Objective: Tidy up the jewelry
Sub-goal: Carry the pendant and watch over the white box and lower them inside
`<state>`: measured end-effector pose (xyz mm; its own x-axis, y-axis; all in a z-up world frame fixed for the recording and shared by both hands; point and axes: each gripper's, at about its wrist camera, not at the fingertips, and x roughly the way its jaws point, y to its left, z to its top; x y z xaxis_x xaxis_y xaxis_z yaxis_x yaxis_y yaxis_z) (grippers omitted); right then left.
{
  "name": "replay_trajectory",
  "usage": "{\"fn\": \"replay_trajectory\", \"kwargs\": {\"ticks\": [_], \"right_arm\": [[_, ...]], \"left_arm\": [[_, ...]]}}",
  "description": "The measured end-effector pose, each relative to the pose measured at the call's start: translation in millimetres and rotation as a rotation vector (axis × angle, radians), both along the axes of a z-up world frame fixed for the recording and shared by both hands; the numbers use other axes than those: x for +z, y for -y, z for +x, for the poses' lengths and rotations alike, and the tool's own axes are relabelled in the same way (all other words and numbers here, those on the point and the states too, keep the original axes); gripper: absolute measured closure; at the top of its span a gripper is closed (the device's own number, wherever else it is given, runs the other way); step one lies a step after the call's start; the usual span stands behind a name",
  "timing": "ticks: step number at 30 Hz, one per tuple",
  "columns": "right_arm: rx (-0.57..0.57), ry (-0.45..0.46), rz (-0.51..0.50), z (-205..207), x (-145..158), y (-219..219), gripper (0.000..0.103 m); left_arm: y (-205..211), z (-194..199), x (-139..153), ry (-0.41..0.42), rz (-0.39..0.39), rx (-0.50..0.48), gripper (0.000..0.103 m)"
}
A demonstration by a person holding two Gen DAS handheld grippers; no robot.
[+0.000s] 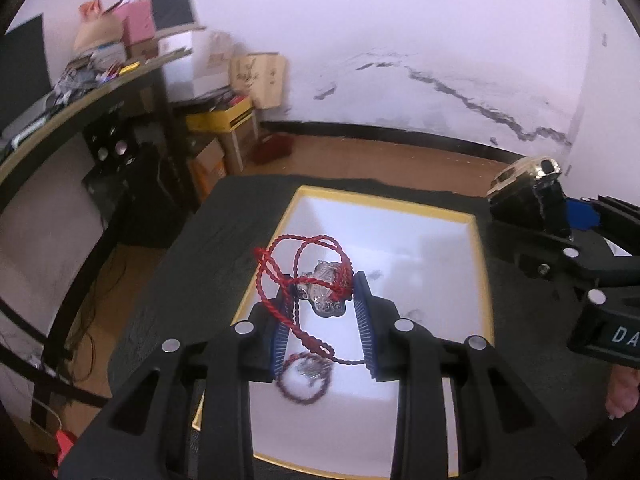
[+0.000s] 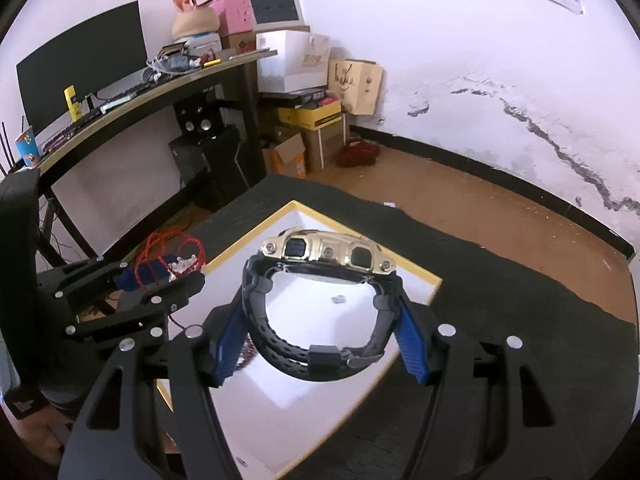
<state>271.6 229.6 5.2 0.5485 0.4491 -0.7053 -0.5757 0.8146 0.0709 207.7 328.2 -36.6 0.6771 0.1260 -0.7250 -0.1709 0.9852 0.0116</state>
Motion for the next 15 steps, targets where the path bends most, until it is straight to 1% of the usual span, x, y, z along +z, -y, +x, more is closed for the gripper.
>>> {"fn": "replay_trajectory", "kwargs": {"ticks": [3,4,7,8,10,15], "right_arm": [[-0.002,-0.016,-0.014,2.6,-11.7,-12.8,0.039],[-0.008,-0.019,-0.018,2.3,-16.1,-13.1,0.039],[-0.016,-0.027,-0.037,6.1,-27.0,-21.1,0.039],[-0.019,-0.029,-0.042,7.5,-30.6,-23.7,0.039],[-0.029,-0.037,-0.057,12.2,-39.8,-27.7,0.039],[-0.043,-0.058,-0.082,20.6,-57.7,-26.0,0.039]], "left_arm": [[-13.6,4.8,-13.0,-0.018,-0.034,0.013,0.073],[-17.1,5.0,-17.0,-0.023,-0.035,0.016,0.073],[-19.3,8.4,-30.5,-0.051,0.001,0.033,0.073],[-20.5,9.8,-33.8,-0.057,-0.001,0.034,0.073],[-24.2,13.9,-39.8,-0.071,-0.032,0.032,0.073],[-28.7,17.6,-47.0,-0.086,-0.033,0.036,0.073]]}}
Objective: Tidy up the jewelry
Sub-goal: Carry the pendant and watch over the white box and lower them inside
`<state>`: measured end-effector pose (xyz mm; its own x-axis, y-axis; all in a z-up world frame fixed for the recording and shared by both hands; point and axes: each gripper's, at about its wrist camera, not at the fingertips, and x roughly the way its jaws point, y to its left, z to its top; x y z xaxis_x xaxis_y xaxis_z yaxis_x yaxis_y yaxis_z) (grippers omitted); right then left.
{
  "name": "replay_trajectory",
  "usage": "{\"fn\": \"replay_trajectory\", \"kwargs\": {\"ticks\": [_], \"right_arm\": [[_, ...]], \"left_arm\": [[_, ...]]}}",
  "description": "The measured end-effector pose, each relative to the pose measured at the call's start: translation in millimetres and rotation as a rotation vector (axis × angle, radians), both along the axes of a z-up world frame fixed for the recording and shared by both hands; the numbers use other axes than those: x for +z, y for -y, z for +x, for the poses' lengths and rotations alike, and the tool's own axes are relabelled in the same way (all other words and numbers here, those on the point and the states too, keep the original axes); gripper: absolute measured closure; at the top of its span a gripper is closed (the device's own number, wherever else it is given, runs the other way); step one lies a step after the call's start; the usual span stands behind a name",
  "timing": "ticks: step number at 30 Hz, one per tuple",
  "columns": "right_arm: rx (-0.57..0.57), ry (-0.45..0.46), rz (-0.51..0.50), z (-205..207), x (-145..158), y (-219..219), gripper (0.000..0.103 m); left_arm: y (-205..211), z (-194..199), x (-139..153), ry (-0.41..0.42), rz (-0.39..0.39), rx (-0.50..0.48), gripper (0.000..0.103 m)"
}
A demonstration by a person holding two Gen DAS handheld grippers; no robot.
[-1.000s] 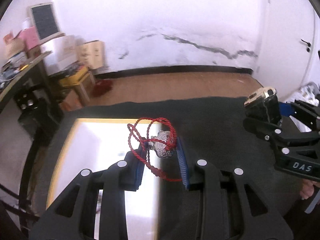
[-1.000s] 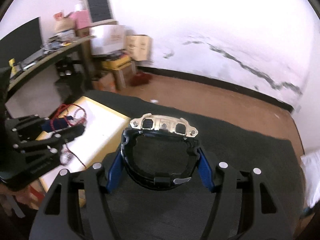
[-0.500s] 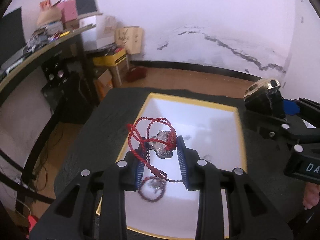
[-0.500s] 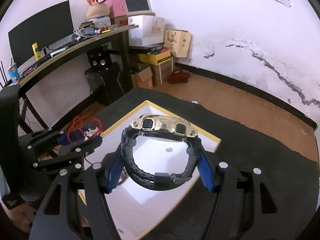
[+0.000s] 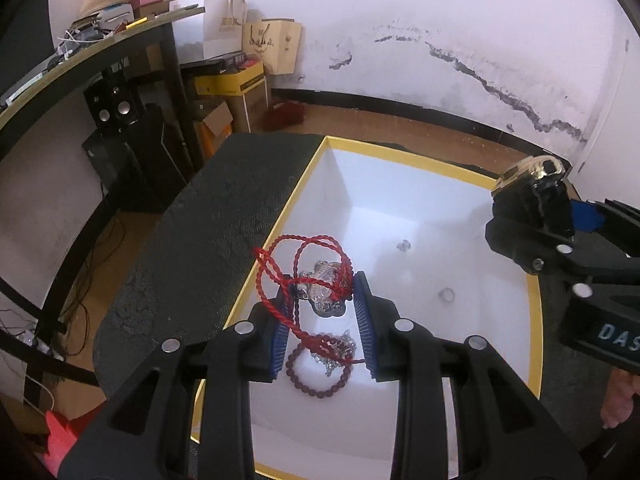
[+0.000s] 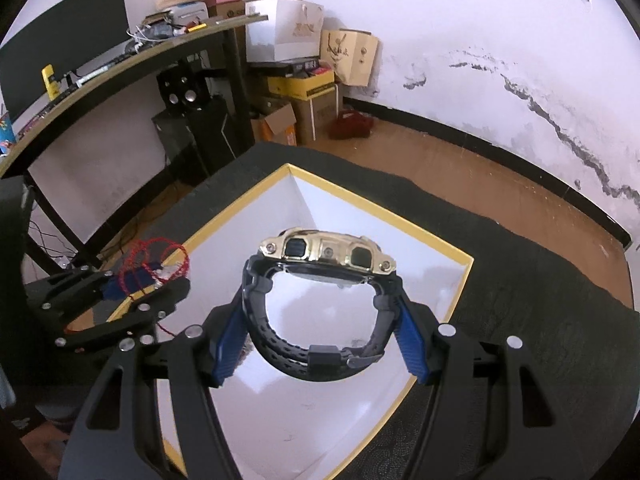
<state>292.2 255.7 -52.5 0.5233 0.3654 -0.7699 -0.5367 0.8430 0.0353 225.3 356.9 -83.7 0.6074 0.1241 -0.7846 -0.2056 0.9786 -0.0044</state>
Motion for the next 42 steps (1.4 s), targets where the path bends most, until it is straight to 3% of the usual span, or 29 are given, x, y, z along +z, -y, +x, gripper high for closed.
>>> {"fn": "replay_trajectory", "kwargs": {"ticks": [42], "right_arm": [[-0.001,-0.097,-0.101,34.4,-65.5,-11.0,0.039]], "left_arm": [[7.7,23.1,-39.4,-0.114,0.046,-0.010,0.073]]}}
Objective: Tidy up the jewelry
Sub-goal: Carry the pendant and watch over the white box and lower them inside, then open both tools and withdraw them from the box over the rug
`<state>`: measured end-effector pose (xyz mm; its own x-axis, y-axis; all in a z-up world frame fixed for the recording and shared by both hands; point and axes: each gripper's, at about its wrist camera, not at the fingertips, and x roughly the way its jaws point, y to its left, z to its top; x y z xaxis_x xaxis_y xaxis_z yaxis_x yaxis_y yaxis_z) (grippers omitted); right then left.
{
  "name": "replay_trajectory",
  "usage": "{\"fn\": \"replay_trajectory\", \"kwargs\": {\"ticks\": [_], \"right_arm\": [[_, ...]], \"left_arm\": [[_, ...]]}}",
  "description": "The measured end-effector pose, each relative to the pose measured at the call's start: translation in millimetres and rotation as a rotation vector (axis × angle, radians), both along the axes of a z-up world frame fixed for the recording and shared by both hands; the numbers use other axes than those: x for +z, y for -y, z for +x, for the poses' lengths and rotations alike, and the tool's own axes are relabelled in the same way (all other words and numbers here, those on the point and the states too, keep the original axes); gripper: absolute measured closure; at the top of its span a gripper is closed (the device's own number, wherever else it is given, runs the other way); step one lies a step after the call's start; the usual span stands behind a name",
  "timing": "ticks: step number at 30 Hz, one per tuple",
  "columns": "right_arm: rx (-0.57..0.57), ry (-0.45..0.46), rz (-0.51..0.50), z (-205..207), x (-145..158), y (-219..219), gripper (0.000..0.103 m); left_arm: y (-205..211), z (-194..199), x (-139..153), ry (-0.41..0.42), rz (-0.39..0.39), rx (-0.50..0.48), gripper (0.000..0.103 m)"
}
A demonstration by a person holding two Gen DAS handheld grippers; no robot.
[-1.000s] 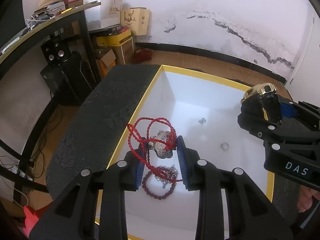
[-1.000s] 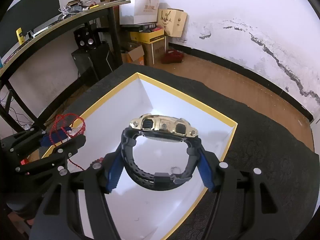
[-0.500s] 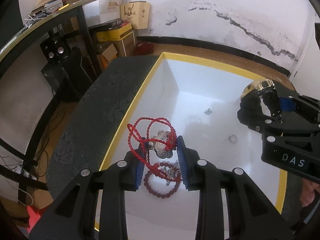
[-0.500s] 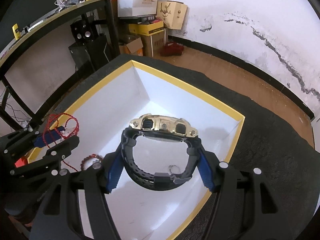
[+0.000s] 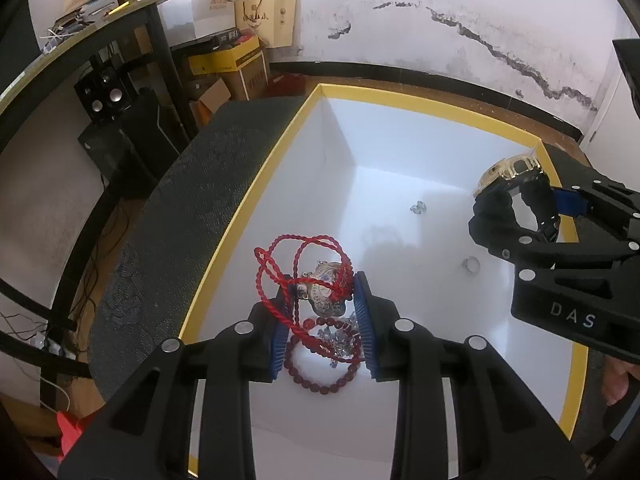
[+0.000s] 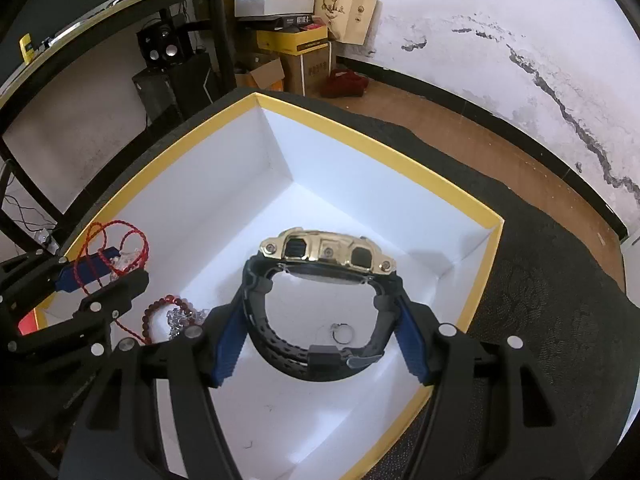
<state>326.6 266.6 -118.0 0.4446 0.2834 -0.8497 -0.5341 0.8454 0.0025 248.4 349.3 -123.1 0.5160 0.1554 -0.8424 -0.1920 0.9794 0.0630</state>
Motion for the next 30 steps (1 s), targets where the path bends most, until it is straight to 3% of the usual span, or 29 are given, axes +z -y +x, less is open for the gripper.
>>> {"fn": "replay_trajectory", "kwargs": {"ticks": [16,18,19,20,22,24,30], "right_arm": [[0.006,0.000,-0.002,2.2,-3.3,-4.0,0.038],[0.005,0.002,0.004,3.2,-2.0,-3.6,0.031],[-0.001,0.010,0.009,4.1,0.1,-2.9,0.025],[-0.009,0.021,0.013,5.8,2.4,-2.4,0.011],[-0.031,0.046,0.027,6.9,9.1,-0.1,0.007],[-0.046,0.041,0.034,9.7,13.6,1.4,0.007],[-0.055,0.061,0.049,8.0,25.7,5.8,0.007]], "left_arm": [[5.3,0.4,-7.0,-0.024,0.006,-0.008,0.073],[5.7,-0.1,-6.4,-0.022,0.008,-0.006,0.072],[6.3,-0.5,-6.1,-0.021,0.008,-0.008,0.067],[7.4,-0.9,-6.2,-0.020,0.011,-0.010,0.048],[10.2,-1.2,-2.8,-0.004,0.048,-0.001,0.006],[12.6,-2.5,1.9,0.015,0.074,0.000,0.006],[10.6,-4.0,9.9,0.033,0.023,0.001,0.006]]}}
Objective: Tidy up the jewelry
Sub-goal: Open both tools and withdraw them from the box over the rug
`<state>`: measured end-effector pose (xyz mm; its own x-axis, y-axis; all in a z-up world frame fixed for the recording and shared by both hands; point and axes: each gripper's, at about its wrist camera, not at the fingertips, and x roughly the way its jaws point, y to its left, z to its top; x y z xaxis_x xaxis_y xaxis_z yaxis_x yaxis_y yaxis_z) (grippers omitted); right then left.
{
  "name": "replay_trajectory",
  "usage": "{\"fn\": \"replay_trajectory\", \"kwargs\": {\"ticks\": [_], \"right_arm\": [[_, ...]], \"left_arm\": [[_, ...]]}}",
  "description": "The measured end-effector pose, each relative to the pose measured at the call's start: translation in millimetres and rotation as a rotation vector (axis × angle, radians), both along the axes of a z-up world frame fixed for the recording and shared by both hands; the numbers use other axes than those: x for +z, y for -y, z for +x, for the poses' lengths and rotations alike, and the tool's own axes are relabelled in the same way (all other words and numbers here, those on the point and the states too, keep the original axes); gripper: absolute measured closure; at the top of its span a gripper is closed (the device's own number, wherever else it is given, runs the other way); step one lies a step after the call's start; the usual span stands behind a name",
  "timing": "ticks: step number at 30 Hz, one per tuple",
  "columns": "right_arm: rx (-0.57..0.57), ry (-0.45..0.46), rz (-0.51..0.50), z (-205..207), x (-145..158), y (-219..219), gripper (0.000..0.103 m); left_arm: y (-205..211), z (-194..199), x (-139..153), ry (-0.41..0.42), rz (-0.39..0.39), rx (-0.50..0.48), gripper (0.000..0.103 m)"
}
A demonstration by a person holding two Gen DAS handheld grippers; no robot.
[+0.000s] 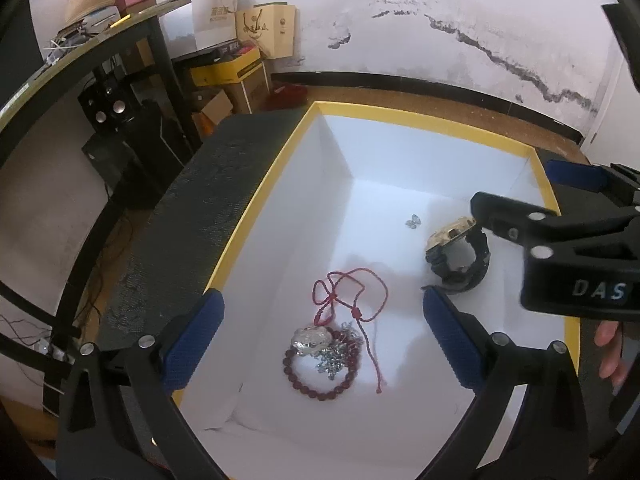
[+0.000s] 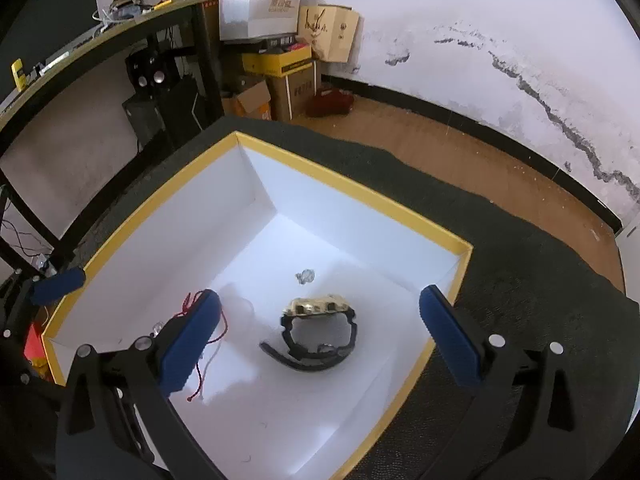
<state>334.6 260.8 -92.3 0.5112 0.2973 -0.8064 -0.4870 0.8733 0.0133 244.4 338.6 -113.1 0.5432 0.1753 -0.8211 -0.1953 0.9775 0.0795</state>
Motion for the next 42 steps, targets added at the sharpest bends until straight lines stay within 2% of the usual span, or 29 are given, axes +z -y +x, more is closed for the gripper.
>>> {"fn": "replay_trajectory", "kwargs": {"ticks": [11,17,23,30,35,40,42], "right_arm": [[-0.004,0.035,0.036,-18.3,23.0,26.3,0.007],[-0.052,0.072,0.076,-30.8,42.4,75.7,0.007],[-0.148,0.116,0.082,-43.0,49.4,164.3,0.007],[-0.307,0.126,0.065,-54.2,34.2,294.1,0.007],[-0.427,0.119,0.082,-63.8,12.4,378.2,0.007],[-0.514,0.168,0.035,-83.0,-24.4,443.1,0.007],[-0.537,0.122,0.011,-78.7,-44.2,459.3,0.007]], "left_arm": [[8.1,-1.5,10.3,0.023,0.002,-0.004,0.006],[32.9,2.6,25.1,0.055,-0.011,-0.038,0.006],[78.8,18.2,30.4,0.071,-0.055,-0.104,0.006],[158.3,31.7,31.6,0.097,-0.097,-0.216,0.006],[214.4,30.7,28.9,0.113,-0.132,-0.292,0.006],[263.6,19.9,13.3,0.133,-0.145,-0.318,0.006],[276.8,14.0,1.5,0.125,-0.120,-0.331,0.006]]}}
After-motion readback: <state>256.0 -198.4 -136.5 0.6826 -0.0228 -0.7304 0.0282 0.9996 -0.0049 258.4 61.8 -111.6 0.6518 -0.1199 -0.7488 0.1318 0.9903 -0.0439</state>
